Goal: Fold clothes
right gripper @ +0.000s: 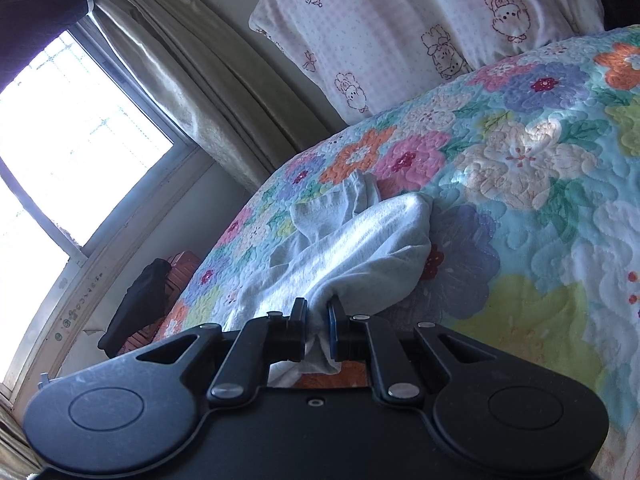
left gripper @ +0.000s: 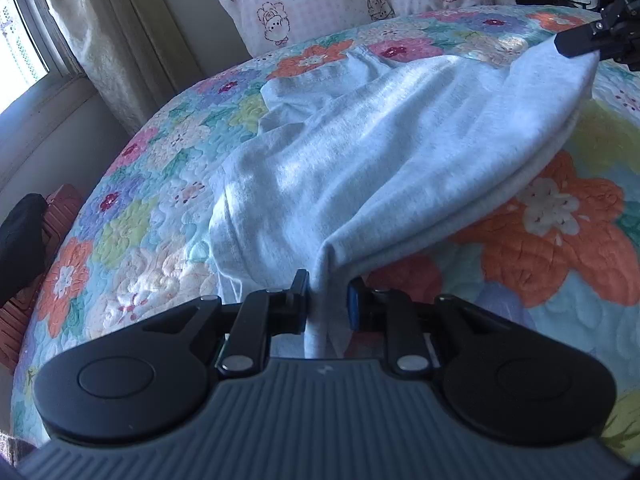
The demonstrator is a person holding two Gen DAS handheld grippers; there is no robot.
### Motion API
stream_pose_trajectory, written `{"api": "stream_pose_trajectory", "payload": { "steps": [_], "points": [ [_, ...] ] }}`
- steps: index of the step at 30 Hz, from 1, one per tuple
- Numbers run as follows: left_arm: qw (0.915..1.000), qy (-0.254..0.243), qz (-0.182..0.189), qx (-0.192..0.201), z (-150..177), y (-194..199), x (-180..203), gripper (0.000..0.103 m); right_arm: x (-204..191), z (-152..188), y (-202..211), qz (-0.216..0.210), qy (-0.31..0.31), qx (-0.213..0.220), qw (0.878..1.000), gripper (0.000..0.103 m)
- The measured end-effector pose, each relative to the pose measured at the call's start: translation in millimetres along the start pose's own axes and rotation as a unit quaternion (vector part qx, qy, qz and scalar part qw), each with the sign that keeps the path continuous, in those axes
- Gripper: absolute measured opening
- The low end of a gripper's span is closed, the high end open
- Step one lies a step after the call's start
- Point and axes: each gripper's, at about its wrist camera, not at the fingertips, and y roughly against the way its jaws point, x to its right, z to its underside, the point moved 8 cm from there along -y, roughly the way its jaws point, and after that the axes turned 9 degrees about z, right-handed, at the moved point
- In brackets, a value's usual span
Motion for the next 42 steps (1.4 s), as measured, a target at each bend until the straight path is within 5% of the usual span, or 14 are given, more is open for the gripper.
{"api": "stream_pose_trajectory", "payload": {
  "steps": [2,7,13,14,15,16,20,23,25,29,30,32,35,42],
  "points": [
    [1.0000,0.006,0.002,-0.001,1.0,-0.1,-0.1,0.018,9.6,8.7,-3.3,-0.003,-0.026,-0.017,0.999,0.019],
    [0.9975,0.063,0.032,0.010,-1.8,0.1,-13.7,0.018,33.9,42.8,-25.8,0.016,-0.081,-0.078,0.994,0.051],
    [0.9913,0.113,0.044,0.051,-10.5,3.7,-39.6,0.031,30.9,69.4,-52.7,0.010,-0.064,-0.083,0.994,0.061],
    [0.9917,0.109,0.045,0.051,-9.1,4.3,-40.3,0.035,28.9,72.7,-56.1,0.005,-0.061,-0.080,0.995,0.059],
    [0.9921,0.105,0.046,0.052,-7.8,5.0,-41.0,0.037,24.0,73.0,-55.9,-0.010,-0.056,-0.083,0.995,0.030],
    [0.9924,0.101,0.047,0.052,-6.4,5.7,-41.8,0.038,19.5,73.0,-55.6,-0.022,-0.052,-0.085,0.995,0.014],
    [0.9950,0.080,0.057,0.019,6.3,2.6,-30.1,0.044,6.8,52.5,-42.6,0.019,-0.010,-0.051,0.998,0.014],
    [0.9978,0.054,0.040,-0.001,11.4,-1.9,-21.3,0.044,-8.9,17.1,-24.5,-0.002,-0.012,-0.020,1.000,0.014],
    [0.9994,0.032,0.009,-0.004,12.2,-3.7,-20.8,0.044,-17.9,-4.4,-13.8,-0.019,-0.011,-0.004,1.000,0.014],
    [0.9968,0.025,-0.070,-0.029,20.0,-10.0,-33.9,0.063,-34.8,-17.2,-10.5,-0.014,0.023,0.010,1.000,0.014],
    [0.9967,0.031,-0.070,-0.025,20.4,-8.7,-36.3,0.060,-35.0,-15.2,-11.4,-0.015,0.021,0.008,1.000,0.014],
    [0.9967,0.066,-0.046,-0.009,18.6,-1.2,-41.5,0.019,-32.6,-6.9,-11.0,-0.022,0.008,0.004,1.000,0.014],
    [0.9950,0.079,-0.057,0.025,13.3,20.3,-44.8,0.008,-28.0,6.8,-6.4,-0.051,-0.011,-0.002,0.999,0.014],
    [0.9904,0.114,-0.044,0.066,16.4,65.4,-53.9,0.007,-33.5,36.0,21.4,-0.068,0.010,-0.017,0.997,0.014]
  ]
}}
